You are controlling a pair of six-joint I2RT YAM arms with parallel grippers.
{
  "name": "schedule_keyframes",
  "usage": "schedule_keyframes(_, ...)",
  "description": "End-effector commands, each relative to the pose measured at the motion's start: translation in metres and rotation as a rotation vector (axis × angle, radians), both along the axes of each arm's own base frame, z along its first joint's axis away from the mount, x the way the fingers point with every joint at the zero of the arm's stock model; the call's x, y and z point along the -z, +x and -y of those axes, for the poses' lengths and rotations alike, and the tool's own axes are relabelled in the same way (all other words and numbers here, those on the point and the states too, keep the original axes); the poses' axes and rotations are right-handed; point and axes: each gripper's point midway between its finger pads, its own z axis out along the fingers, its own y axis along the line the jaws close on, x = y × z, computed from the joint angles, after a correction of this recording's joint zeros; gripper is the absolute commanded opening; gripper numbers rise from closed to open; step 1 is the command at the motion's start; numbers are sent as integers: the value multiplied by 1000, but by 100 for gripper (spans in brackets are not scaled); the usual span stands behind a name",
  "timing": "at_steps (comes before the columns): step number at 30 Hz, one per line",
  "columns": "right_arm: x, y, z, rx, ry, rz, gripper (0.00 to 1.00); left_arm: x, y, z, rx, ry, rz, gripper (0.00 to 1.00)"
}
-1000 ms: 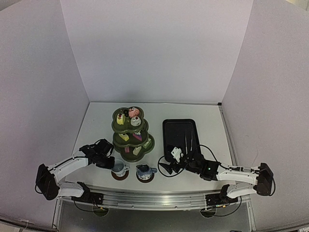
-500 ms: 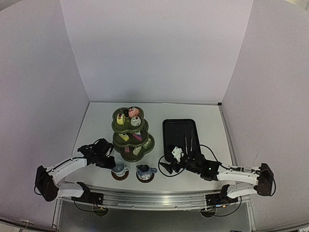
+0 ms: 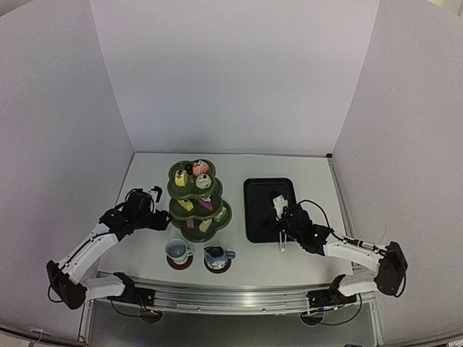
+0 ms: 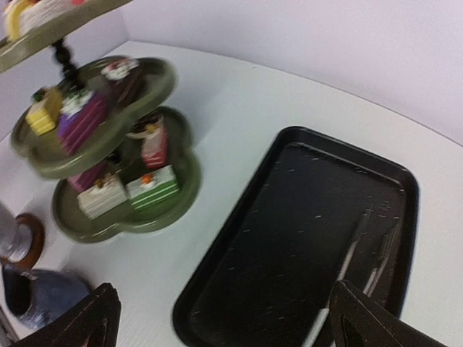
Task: Serve the afternoon tea
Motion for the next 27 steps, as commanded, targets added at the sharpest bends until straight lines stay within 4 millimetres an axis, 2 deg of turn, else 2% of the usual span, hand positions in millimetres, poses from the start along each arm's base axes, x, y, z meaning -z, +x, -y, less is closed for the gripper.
schedule_keyframes(1,-15,49,56,180,160,-92,98,-68,72,-80,-296,-4,313,69)
schedule_keyframes(3,-17,63,92,247,191,-94,98,-69,78,-102,-349,-27,348,80)
schedule_keyframes(6,-19,68,149,342,251,-84,98,-62,84,-128,-389,-34,406,98)
schedule_keyframes(7,-26,65,166,365,296,-61,98,-58,86,-137,-408,-28,421,99)
schedule_keyframes(9,-29,55,198,417,346,-18,98,-54,90,-155,-461,-11,468,100)
schedule_keyframes(11,-29,43,220,466,339,35,98,-43,92,-175,-535,26,512,100)
schedule_keyframes(13,-25,28,240,542,325,85,98,-32,93,-184,-525,75,587,100)
schedule_keyframes(15,-12,16,264,672,309,120,98,-19,90,-194,-535,107,658,100)
schedule_keyframes(17,2,3,276,716,264,156,98,-27,86,-200,-547,107,795,100)
schedule_keyframes(18,8,-2,280,720,225,177,98,-18,80,-200,-537,107,825,100)
schedule_keyframes(20,22,-12,288,750,174,199,98,-12,73,-204,-544,83,868,100)
schedule_keyframes(23,40,-22,293,758,124,213,98,11,69,-211,-555,61,780,100)
schedule_keyframes(27,45,-23,290,741,152,231,98,36,59,-214,-525,51,727,100)
